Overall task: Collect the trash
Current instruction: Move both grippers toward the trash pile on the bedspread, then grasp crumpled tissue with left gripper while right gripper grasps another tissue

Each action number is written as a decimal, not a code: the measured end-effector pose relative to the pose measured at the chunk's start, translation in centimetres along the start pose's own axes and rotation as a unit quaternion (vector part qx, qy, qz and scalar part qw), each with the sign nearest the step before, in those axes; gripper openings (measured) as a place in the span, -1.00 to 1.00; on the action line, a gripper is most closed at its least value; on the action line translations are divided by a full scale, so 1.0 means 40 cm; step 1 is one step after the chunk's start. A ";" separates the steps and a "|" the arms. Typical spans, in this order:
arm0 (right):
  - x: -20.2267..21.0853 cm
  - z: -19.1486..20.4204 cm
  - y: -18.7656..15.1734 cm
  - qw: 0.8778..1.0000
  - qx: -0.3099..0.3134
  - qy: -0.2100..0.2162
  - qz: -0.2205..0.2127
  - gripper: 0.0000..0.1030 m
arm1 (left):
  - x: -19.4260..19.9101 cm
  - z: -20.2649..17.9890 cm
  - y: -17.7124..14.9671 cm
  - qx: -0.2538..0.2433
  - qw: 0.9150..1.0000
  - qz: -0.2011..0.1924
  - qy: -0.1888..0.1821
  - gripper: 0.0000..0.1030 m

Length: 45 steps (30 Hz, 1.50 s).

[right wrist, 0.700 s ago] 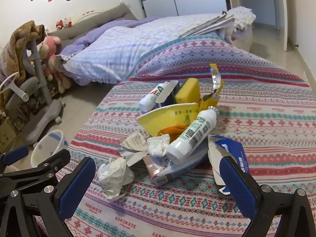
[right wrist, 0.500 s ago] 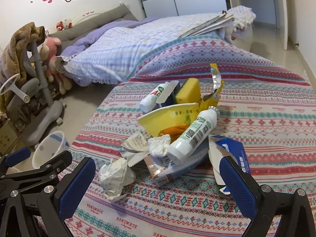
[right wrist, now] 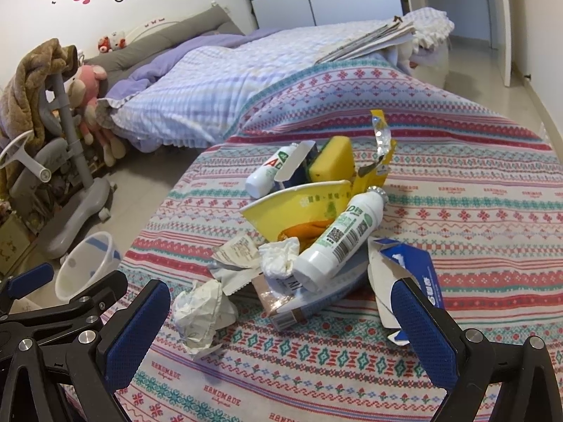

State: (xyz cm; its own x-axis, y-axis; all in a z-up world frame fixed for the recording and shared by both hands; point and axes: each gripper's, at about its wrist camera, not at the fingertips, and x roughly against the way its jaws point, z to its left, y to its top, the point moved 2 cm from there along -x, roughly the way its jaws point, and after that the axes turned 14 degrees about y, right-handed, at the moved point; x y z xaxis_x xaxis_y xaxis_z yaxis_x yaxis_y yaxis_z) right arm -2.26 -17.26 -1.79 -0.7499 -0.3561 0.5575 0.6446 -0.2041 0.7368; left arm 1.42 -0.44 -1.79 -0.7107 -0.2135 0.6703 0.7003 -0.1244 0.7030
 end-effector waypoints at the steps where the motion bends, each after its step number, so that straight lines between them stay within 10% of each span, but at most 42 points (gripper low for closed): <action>1: 0.000 -0.002 0.000 1.000 0.000 0.000 0.000 1.00 | 0.001 -0.002 0.000 0.001 1.000 -0.002 0.000 1.00; 14: -0.008 -0.065 0.034 0.999 -0.040 -0.008 0.026 1.00 | -0.019 -0.019 0.007 -0.016 1.000 0.011 -0.018 1.00; 19: -0.025 -0.134 0.083 0.998 -0.056 -0.019 0.034 1.00 | -0.091 -0.023 0.035 0.009 0.992 0.072 -0.103 1.00; 26: -0.086 -0.245 0.149 0.990 -0.125 0.001 0.073 1.00 | -0.184 -0.015 0.080 0.032 0.980 0.150 -0.130 0.98; 35: -0.144 -0.208 0.152 0.989 -0.086 0.037 0.112 0.93 | -0.181 -0.121 -0.001 -0.073 0.967 0.180 -0.163 0.91; 38: -0.159 -0.174 0.153 0.991 -0.061 0.048 0.112 0.91 | -0.196 -0.180 -0.040 -0.132 0.963 0.180 -0.149 0.12; 39: -0.165 -0.167 0.150 0.991 -0.057 0.050 0.115 0.85 | -0.210 -0.193 -0.050 -0.144 0.962 0.185 -0.141 -0.49; 45: -0.180 -0.112 0.155 0.992 0.010 0.060 0.114 0.65 | -0.178 -0.138 -0.009 -0.100 0.968 0.159 -0.167 -0.58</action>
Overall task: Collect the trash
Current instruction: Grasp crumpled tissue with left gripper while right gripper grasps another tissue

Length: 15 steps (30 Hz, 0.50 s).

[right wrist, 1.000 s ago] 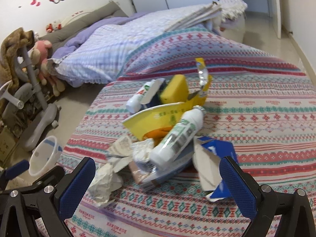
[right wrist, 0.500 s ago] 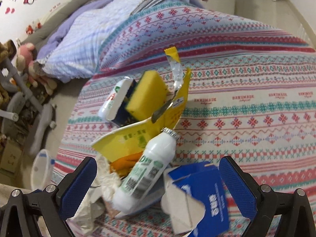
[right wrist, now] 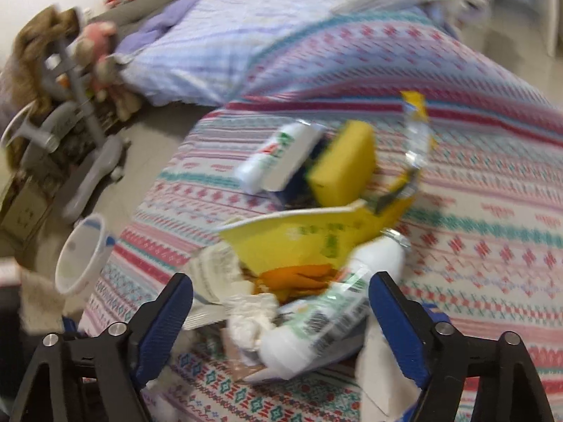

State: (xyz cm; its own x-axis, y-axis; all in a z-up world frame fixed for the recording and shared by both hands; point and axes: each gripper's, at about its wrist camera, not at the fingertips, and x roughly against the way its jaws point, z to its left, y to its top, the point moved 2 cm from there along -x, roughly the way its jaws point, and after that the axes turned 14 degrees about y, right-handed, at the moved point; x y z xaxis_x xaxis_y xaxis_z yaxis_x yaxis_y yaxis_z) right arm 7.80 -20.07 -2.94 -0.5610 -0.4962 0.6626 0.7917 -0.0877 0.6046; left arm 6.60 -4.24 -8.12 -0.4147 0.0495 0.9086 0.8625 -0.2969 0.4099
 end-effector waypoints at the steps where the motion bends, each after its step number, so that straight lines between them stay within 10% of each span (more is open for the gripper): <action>1: -0.008 0.013 0.001 1.000 0.016 -0.003 0.003 0.63 | 0.018 0.018 0.005 0.008 1.000 -0.004 -0.008 -0.58; 12: -0.201 0.110 -0.069 0.975 0.180 -0.086 0.100 0.24 | 0.058 0.146 0.002 0.086 0.994 -0.011 -0.065 -0.58; 15: -0.221 0.087 -0.079 0.973 0.169 -0.099 0.121 -0.59 | 0.050 0.176 0.000 0.100 0.992 -0.007 -0.071 -0.58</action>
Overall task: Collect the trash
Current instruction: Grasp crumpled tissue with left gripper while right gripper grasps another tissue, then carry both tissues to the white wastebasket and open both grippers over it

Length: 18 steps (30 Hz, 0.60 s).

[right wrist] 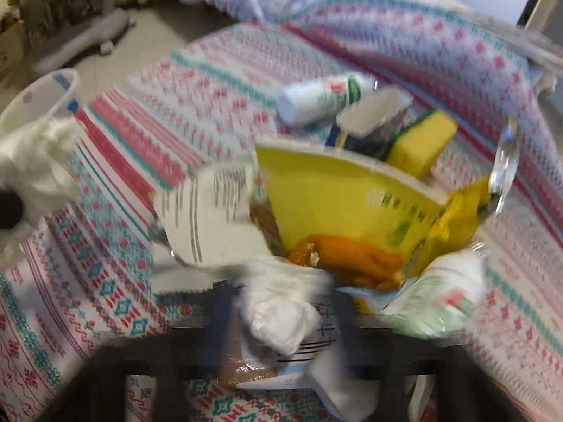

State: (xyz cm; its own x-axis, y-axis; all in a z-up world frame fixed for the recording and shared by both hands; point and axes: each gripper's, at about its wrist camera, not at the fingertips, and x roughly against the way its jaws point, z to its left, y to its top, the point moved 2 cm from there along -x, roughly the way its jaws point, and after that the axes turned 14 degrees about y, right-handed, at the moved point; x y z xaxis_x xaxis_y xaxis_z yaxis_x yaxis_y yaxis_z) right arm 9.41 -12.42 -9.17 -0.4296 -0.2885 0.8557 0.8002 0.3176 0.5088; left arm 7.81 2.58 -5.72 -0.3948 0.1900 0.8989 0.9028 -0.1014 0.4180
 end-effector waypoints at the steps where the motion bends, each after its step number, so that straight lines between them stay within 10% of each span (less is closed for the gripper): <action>1: 0.016 -0.002 0.005 1.000 -0.006 0.005 -0.010 -0.69 | 0.001 0.012 0.004 0.006 1.000 0.001 -0.003 -0.58; 7: 0.168 -0.016 0.032 0.987 -0.058 0.066 -0.134 -0.70 | 0.050 0.088 0.024 0.038 0.999 -0.022 -0.024 -0.58; 18: 0.105 0.024 0.041 0.967 -0.135 0.168 -0.134 -0.70 | 0.086 0.372 0.047 0.177 0.984 -0.030 -0.018 -0.58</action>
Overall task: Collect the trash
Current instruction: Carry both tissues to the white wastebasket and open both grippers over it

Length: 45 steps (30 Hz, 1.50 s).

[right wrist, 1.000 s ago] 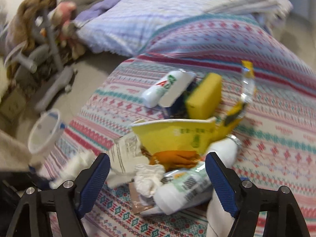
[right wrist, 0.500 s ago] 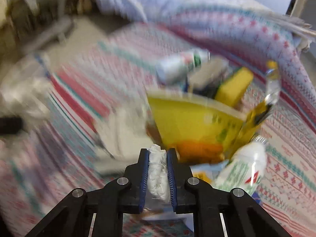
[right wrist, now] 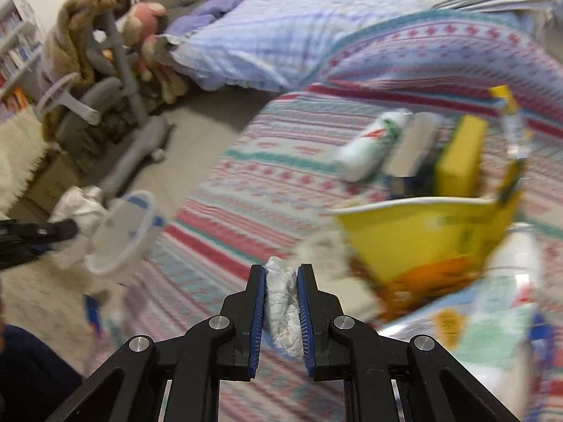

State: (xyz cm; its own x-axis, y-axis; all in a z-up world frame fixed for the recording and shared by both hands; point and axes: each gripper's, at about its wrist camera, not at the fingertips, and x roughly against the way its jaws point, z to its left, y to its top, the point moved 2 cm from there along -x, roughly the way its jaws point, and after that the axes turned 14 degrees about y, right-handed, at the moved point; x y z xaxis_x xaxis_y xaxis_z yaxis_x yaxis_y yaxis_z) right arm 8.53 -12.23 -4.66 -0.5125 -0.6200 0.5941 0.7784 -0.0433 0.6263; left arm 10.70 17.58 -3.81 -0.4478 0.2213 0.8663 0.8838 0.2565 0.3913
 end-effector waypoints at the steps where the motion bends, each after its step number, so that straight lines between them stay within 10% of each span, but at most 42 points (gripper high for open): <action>1: -0.011 0.016 -0.002 1.000 -0.001 0.009 0.000 -0.70 | 0.001 0.035 0.011 0.020 1.000 0.005 -0.002 -0.58; 19: -0.432 0.281 0.070 0.990 -0.044 0.128 0.045 -0.66 | -0.134 0.360 0.150 0.151 0.985 0.068 0.043 -0.55; 24: -0.527 0.337 0.088 0.989 -0.051 0.129 0.054 -0.59 | -0.130 0.416 0.151 0.190 0.978 0.058 0.060 0.27; 32: -0.596 0.375 0.120 0.988 -0.057 0.133 0.050 -0.50 | -0.091 0.470 0.136 0.227 0.971 0.022 0.066 0.31; 37: -0.613 0.396 0.146 0.987 -0.063 0.138 0.045 0.07 | -0.096 0.457 0.133 0.221 0.973 0.028 0.052 0.31; 45: -0.544 0.363 0.137 0.991 -0.042 0.119 0.045 0.12 | -0.076 0.420 0.137 0.203 0.978 0.012 0.057 0.31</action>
State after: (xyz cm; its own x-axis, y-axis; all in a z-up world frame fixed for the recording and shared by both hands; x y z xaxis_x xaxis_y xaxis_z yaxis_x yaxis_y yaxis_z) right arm 18.70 12.42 -6.83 -0.3484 -0.7904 0.5038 0.8494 -0.0389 0.5264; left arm 14.64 34.12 -9.50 -0.3881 0.1310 0.9122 0.7576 0.6090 0.2349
